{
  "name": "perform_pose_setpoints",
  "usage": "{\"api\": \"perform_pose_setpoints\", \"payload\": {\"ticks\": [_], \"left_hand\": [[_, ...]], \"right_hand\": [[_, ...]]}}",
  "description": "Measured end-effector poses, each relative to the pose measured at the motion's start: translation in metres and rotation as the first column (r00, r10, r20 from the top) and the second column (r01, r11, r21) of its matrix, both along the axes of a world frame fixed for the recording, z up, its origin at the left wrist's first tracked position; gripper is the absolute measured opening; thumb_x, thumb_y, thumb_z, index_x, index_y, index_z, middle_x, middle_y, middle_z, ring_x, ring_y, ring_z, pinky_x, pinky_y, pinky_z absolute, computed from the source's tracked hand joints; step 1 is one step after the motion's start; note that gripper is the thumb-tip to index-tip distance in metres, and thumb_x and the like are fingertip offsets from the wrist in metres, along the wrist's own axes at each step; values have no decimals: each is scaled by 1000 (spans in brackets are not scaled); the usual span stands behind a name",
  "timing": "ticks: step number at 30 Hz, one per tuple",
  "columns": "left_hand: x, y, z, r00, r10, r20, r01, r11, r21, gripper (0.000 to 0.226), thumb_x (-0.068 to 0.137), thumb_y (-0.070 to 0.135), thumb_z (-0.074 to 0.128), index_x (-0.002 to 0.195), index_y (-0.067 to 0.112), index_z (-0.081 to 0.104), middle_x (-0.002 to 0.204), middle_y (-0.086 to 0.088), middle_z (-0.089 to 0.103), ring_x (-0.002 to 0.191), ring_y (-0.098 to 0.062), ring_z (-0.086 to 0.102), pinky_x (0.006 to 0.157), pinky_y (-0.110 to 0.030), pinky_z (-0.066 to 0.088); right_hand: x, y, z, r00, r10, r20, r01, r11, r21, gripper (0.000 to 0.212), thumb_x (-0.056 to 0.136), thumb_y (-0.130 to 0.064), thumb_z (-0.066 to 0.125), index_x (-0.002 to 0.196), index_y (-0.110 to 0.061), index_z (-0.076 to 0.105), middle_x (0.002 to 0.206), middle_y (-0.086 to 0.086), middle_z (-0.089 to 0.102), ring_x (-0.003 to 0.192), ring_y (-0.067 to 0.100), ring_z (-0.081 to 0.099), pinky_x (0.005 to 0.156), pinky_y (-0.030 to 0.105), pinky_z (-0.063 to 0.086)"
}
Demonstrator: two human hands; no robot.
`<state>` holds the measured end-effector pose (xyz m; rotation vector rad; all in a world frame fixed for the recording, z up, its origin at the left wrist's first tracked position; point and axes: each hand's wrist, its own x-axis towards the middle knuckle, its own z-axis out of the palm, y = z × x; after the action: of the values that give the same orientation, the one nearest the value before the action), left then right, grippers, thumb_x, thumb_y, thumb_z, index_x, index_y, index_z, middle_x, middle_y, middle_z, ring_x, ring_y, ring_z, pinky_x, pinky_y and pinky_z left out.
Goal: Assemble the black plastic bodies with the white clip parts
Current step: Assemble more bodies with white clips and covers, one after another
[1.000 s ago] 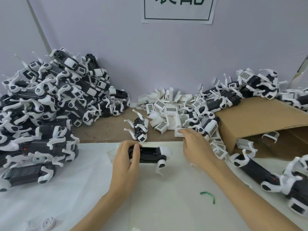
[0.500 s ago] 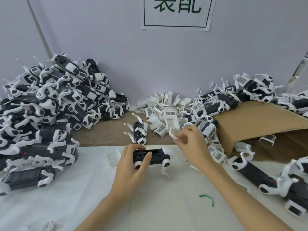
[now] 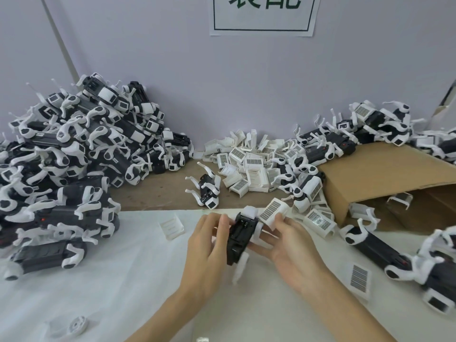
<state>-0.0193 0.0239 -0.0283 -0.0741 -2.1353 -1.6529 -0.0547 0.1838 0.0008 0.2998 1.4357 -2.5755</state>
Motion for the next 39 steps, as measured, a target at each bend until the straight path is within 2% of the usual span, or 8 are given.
{"api": "perform_pose_setpoints", "payload": {"ticks": [5, 9, 14, 18, 24, 29, 33, 39], "left_hand": [[2, 6, -1, 992, -69, -110, 57, 993, -104, 20, 101, 10, 69, 112, 26, 69, 97, 9, 65, 90, -16, 66, 74, -36, 59], [-2, -9, 3, 987, -81, -139, 26, 933, -358, 52, 92, 56, 69, 138, 35, 59, 132, 13, 52, 128, -16, 51, 100, -25, 44], [-4, -22, 3, 886, -449, 117, 458, 885, -76, 35, 108, 34, 61, 140, 26, 52, 122, 8, 71, 103, -4, 67, 84, -20, 51], [-7, -22, 0, 887, -450, 100, 446, 893, 60, 38, 101, 26, 67, 135, 18, 51, 106, -4, 73, 80, -8, 63, 73, -18, 48], [-11, -25, 0, 967, -253, 15, 249, 960, 130, 49, 86, 41, 79, 126, 27, 55, 113, 3, 73, 102, -19, 70, 84, -26, 54], [-13, -24, -2, 985, -169, -45, 174, 974, 142, 48, 90, 26, 82, 129, 32, 55, 116, 2, 64, 111, -21, 64, 88, -27, 54], [-10, -23, -4, 974, -224, -43, 225, 973, 43, 32, 96, 34, 73, 123, 35, 56, 106, 2, 62, 98, -13, 62, 85, -15, 47], [-7, -22, -3, 954, -298, -3, 298, 954, 35, 30, 105, 46, 46, 126, 24, 45, 98, 5, 59, 81, -3, 57, 75, -17, 48]], "right_hand": [[0, 3, -5, 995, 97, -37, -93, 989, 116, 28, 112, -25, 45, 97, -7, 60, 95, 14, 75, 79, 19, 74, 60, 36, 60], [0, 7, -5, 978, 210, -6, -207, 969, 134, 36, 111, -29, 46, 123, 3, 58, 114, 20, 76, 107, 35, 75, 77, 43, 63], [8, 1, -2, 957, 288, -45, -273, 939, 210, 25, 108, -36, 52, 117, -15, 62, 114, 15, 77, 105, 34, 75, 90, 54, 60], [7, 4, 0, 962, 266, -53, -243, 933, 264, 21, 106, -40, 56, 109, -21, 64, 112, 8, 78, 98, 28, 77, 89, 57, 59], [-7, 16, -2, 985, 48, -164, -10, 974, 227, 13, 98, -23, 70, 102, -11, 67, 102, 8, 77, 101, 18, 72, 89, 33, 48], [-7, 16, -2, 969, 56, -239, -59, 998, -5, 54, 81, -14, 80, 131, -12, 59, 96, 9, 74, 98, 25, 72, 99, 38, 55], [1, 9, -3, 905, 148, -400, -63, 974, 218, 41, 85, -18, 85, 122, -27, 70, 119, 9, 72, 102, 23, 72, 86, 33, 59], [9, -2, -15, 836, 283, -471, 77, 789, 610, 18, 91, -23, 81, 98, -22, 64, 96, -1, 74, 93, 19, 74, 76, 34, 57]]}}
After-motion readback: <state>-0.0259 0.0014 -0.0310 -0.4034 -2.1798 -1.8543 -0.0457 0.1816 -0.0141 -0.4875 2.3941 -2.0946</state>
